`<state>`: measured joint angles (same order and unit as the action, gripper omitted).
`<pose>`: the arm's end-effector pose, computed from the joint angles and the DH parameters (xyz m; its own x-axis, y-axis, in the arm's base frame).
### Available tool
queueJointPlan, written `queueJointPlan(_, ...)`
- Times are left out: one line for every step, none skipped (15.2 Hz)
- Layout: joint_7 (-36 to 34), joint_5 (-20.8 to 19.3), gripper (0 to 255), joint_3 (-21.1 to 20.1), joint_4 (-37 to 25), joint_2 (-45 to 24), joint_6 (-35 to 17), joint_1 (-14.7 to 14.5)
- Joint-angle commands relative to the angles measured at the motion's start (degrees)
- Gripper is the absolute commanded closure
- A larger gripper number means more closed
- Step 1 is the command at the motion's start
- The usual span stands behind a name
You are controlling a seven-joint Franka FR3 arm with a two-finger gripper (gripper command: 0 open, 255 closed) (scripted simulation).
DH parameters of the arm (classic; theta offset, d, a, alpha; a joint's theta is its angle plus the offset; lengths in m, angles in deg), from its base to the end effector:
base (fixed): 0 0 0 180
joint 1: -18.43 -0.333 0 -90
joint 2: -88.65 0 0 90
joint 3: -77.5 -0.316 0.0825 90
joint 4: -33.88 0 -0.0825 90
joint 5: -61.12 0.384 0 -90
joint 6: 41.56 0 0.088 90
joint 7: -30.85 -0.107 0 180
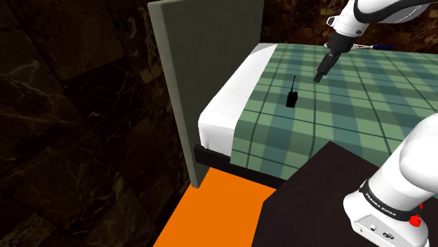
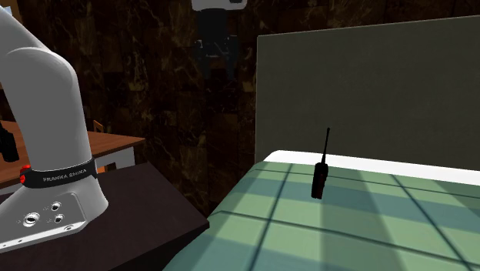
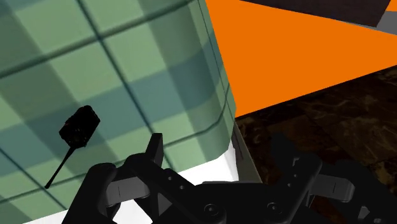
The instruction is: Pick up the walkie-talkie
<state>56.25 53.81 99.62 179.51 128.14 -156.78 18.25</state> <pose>0.3346 -0.1526 0.4905 0.9718 0.1671 0.1665 0.1782 -0.9825 -0.0540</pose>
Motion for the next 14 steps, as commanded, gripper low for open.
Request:
queueJointPlan(4.2,-0.1,0,3.6,0.4,-2.7,-4.2,-0.5)
queueJointPlan(6.3,0.2,0,5.4,0.1,-4.3,-6.0,-1.0)
queueJointPlan(8.5,0.6,0,7.3,-0.2,-6.1,-7.8,-1.7)
queueJointPlan(10.8,1.2,0,9.2,-0.6,-7.9,-9.6,-2.4)
queueJointPlan(13.2,2.1,0,11.2,-1.2,-9.9,-11.4,-3.3)
queueJointPlan(15.7,3.1,0,13.3,-1.8,-11.9,-13.0,-4.4)
queueJointPlan(18.4,4.5,0,15.4,-2.6,-14.0,-14.6,-5.6)
queueJointPlan(21.3,6.2,0,17.7,-3.5,-16.3,-16.0,-7.0)
queueJointPlan(24.3,8.2,0,20.0,-4.5,-18.6,-17.4,-8.6)
queueJointPlan(27.7,10.7,0,22.4,-5.6,-21.1,-18.6,-10.3)
queueJointPlan(31.3,13.7,0,25.0,-6.8,-23.8,-19.5,-12.2)
queueJointPlan(35.3,17.2,0,27.6,-8.2,-26.8,-20.2,-14.3)
queueJointPlan(39.7,21.5,0,30.3,-9.8,-30.0,-20.6,-16.5)
queueJointPlan(44.7,26.6,0,32.8,-11.6,-33.8,-20.5,-18.3)
